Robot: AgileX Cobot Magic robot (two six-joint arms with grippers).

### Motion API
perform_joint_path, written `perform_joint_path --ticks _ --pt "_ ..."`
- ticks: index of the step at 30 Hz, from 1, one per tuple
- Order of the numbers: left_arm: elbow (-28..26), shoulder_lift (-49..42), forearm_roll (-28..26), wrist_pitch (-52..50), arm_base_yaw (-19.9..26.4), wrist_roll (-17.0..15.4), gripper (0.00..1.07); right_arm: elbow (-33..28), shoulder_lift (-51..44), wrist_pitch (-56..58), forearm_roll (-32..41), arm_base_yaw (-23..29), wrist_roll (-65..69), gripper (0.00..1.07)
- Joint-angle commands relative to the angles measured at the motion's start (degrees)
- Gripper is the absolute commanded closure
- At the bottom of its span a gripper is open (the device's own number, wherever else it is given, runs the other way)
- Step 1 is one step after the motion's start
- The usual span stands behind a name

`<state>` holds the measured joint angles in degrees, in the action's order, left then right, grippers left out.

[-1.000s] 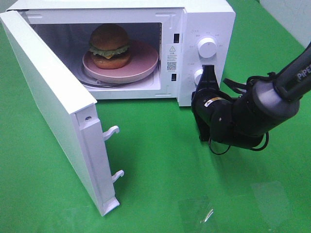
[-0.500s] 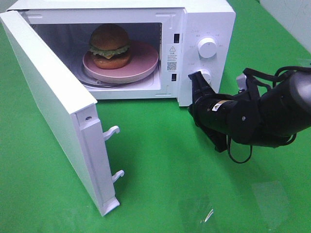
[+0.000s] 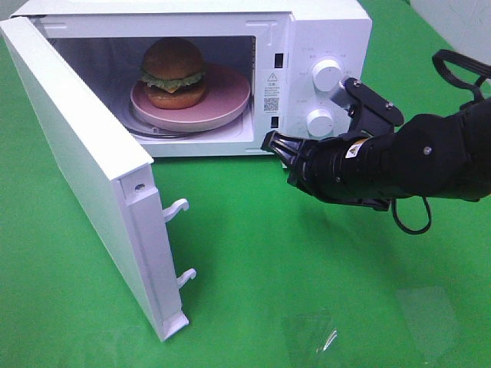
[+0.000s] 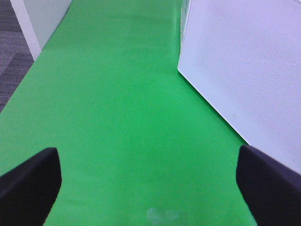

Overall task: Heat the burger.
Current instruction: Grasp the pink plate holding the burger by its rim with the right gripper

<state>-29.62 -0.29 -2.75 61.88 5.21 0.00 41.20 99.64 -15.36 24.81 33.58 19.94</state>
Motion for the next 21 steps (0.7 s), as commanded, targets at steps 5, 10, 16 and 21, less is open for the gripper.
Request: perform_joint_path --ticks 5,10,16,21 --pt "0.1 -0.2 -0.1 -0.8 0.1 0.0 0.11 0.0 -5.4 10.5 -0.7 -0.2 -21.0 1.07" --pt "0.1 -0.2 -0.1 -0.8 0.1 0.0 0.11 0.0 -8.3 15.4 -0.7 -0.2 -29.6 1.06" --pt "0.1 -0.2 -0.1 -0.8 0.1 0.0 0.11 0.0 -13.1 23.1 -0.7 -0.2 -42.2 1.05" --pt "0.1 -0.2 -0.1 -0.8 0.1 0.0 0.11 0.0 -15.6 26.0 -0.7 -0.2 -50.1 1.05"
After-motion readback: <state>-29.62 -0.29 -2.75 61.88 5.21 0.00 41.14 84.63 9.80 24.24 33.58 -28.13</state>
